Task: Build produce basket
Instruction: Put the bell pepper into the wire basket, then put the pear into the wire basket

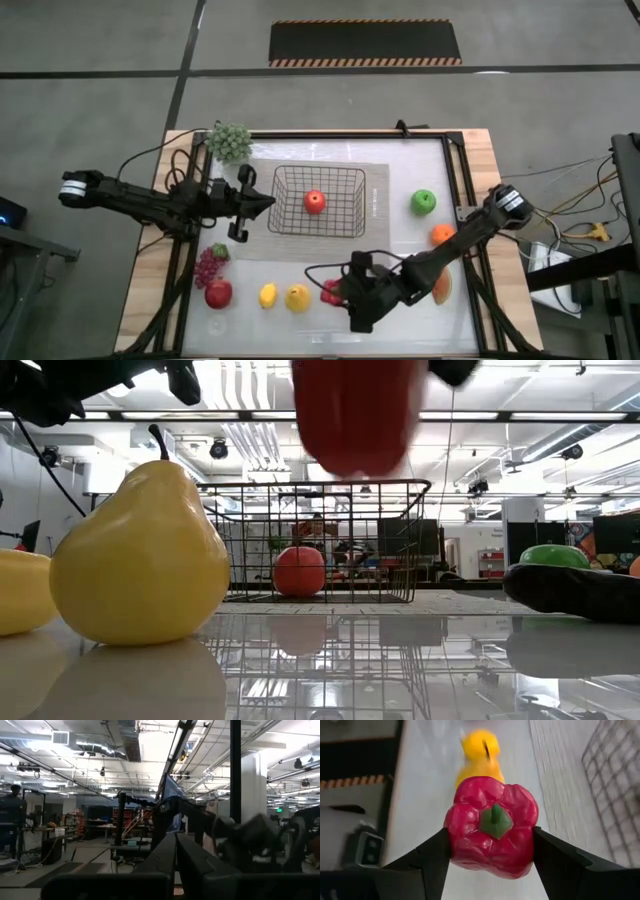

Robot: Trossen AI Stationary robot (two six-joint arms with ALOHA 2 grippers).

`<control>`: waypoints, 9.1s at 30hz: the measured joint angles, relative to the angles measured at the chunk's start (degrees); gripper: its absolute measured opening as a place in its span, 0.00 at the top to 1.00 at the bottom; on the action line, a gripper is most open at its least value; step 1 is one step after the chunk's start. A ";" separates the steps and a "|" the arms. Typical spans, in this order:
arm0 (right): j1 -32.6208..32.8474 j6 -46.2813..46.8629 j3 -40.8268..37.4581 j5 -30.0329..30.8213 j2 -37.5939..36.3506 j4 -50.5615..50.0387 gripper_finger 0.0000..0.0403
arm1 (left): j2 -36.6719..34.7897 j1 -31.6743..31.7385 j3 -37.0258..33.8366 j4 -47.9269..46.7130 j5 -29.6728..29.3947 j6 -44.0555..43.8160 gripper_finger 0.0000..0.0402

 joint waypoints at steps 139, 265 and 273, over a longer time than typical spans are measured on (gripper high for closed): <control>-6.59 -27.49 -27.64 7.57 -27.87 19.06 0.98 | 1.99 -0.44 -0.74 0.38 0.15 7.74 1.00; -22.01 -42.07 -67.79 -17.89 -54.64 64.99 0.98 | 26.37 -4.71 49.85 -85.95 -7.85 -4.21 0.77; -22.01 -42.07 -67.79 -17.88 -54.64 64.95 0.98 | 25.89 7.17 46.30 -86.90 -10.05 -7.26 0.77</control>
